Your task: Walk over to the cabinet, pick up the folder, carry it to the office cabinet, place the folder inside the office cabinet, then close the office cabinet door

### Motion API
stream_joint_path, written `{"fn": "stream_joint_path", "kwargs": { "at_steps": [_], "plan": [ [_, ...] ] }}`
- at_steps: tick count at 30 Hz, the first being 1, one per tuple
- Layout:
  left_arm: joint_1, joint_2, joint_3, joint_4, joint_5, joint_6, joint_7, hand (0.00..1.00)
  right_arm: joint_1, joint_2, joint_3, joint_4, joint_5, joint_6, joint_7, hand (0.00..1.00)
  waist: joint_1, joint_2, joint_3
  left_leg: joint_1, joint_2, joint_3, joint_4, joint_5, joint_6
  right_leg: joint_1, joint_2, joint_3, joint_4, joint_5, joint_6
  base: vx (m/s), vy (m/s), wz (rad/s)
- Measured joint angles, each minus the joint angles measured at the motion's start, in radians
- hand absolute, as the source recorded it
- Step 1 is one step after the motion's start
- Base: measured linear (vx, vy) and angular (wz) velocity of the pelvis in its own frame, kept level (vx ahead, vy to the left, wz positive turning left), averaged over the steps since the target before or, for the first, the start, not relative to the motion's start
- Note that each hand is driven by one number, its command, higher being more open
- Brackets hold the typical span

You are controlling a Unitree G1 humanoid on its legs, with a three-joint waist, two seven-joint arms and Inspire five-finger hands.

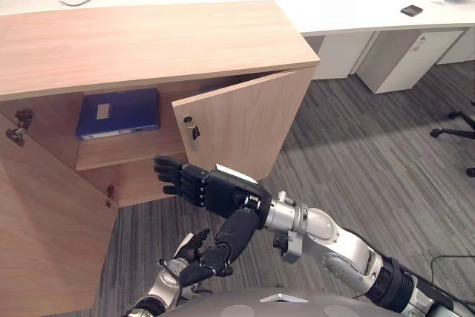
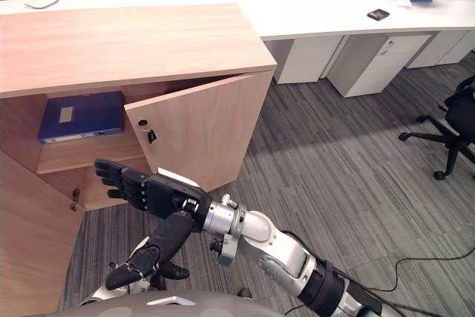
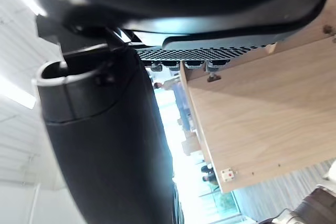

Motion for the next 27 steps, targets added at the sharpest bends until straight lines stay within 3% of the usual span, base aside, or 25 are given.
{"fn": "stream_joint_path", "kwargs": {
  "at_steps": [3,8,14,20,27],
  "plan": [
    [0.001,-0.001,0.002,0.003,0.003,0.0,0.006,1.0,0.113,0.021,-0.101,0.173,-0.203,-0.011,-0.018,1.0,-0.001,0.007,-0.006,-0.004,-0.009,-0.007,0.003,0.0,0.0,0.003,-0.006,-0.009,0.0,-0.003,0.004,0.03,0.028,0.08],
    [0.026,-0.01,0.03,0.003,0.007,0.001,0.03,1.0,0.232,0.1,-0.353,0.579,-0.49,-0.001,-0.13,1.0,-0.014,0.044,-0.027,-0.003,-0.011,-0.007,0.003,0.0,0.0,0.003,-0.01,-0.009,0.0,-0.004,0.005,0.0,0.003,0.01],
    [0.041,-0.013,0.035,0.0,0.008,0.009,0.04,1.0,0.273,0.172,-0.644,0.849,-0.687,0.026,-0.276,1.0,-0.034,0.073,-0.037,0.018,-0.009,-0.003,0.004,-0.003,-0.003,0.015,-0.007,-0.008,0.0,-0.005,0.005,-0.01,-0.003,-0.02],
    [0.044,-0.013,0.06,-0.003,0.007,0.014,0.054,1.0,0.276,0.26,-0.821,1.086,-0.796,0.037,-0.377,1.0,-0.034,0.071,-0.037,0.017,-0.011,-0.008,0.003,-0.003,-0.003,0.017,-0.009,-0.013,0.0,-0.007,0.005,0.0,-0.006,0.02],
    [0.059,-0.011,0.078,0.007,-0.001,0.027,0.06,1.0,0.266,0.37,-0.942,1.315,-0.75,0.042,-0.409,1.0,-0.057,0.059,-0.033,0.049,-0.015,-0.022,-0.012,-0.004,-0.005,0.054,-0.01,-0.034,-0.002,-0.02,0.011,0.01,-0.02,0.06]
  ]
}}
